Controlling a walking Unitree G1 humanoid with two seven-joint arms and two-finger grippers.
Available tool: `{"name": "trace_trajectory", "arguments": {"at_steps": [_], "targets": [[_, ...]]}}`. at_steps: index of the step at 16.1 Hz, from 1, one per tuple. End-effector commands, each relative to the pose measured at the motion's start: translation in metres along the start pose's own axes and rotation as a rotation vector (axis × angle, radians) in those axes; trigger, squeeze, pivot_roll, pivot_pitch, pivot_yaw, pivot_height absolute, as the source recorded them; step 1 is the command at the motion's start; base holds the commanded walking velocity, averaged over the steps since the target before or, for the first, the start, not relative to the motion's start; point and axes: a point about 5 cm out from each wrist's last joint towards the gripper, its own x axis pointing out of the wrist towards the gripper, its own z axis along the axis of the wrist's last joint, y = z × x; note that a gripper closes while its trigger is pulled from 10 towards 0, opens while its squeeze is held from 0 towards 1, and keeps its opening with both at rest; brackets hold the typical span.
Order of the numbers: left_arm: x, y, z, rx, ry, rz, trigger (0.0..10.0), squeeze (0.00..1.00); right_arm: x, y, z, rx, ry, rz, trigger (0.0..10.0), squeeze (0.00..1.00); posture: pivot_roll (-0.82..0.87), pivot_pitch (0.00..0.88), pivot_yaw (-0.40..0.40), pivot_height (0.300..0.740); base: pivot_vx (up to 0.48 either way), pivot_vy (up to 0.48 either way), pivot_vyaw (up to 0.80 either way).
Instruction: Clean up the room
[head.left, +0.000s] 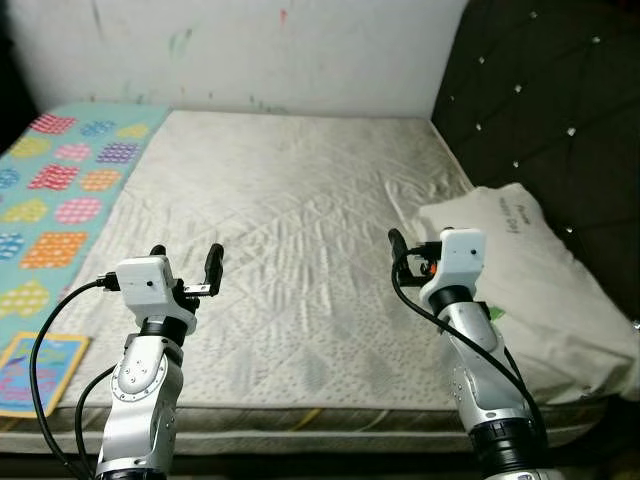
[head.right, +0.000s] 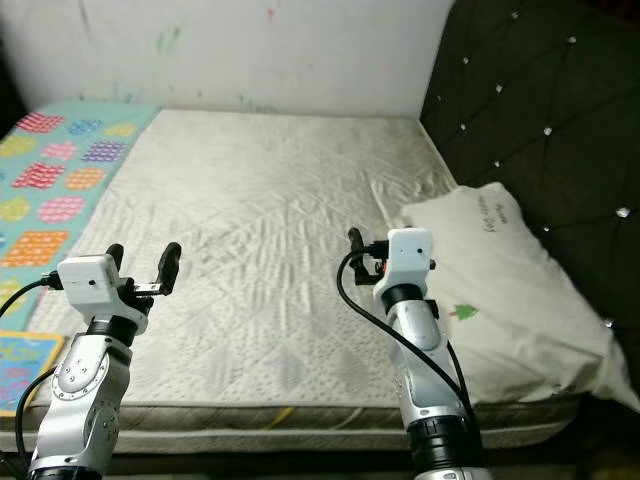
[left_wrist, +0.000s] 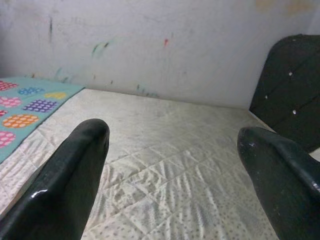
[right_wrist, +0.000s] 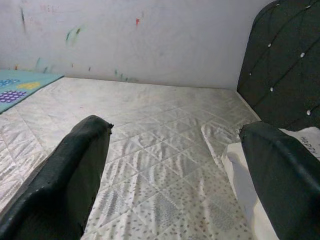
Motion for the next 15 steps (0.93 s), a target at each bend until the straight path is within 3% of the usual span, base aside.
{"name": "trace_trajectory", "arguments": {"at_steps": [1,15], "targets": [[0.0012,-0.0081,0.001,-0.002,-0.001,-0.021,10.0,0.0,-0.0014,-0.0107,0.0036,-0.02,-0.009,-0.026,10.0,0.0,-0.04,0.0,-0.012,0.74,0.0,0.45,0.0],[-0.0028,-0.0069,-0.0009,0.003,0.012,-0.005,10.0,0.0,-0.003,-0.0116,0.0016,-0.027,0.008,-0.024,10.0,0.0,-0.04,0.0,-0.018,0.74,0.0,0.472,0.0]]}}
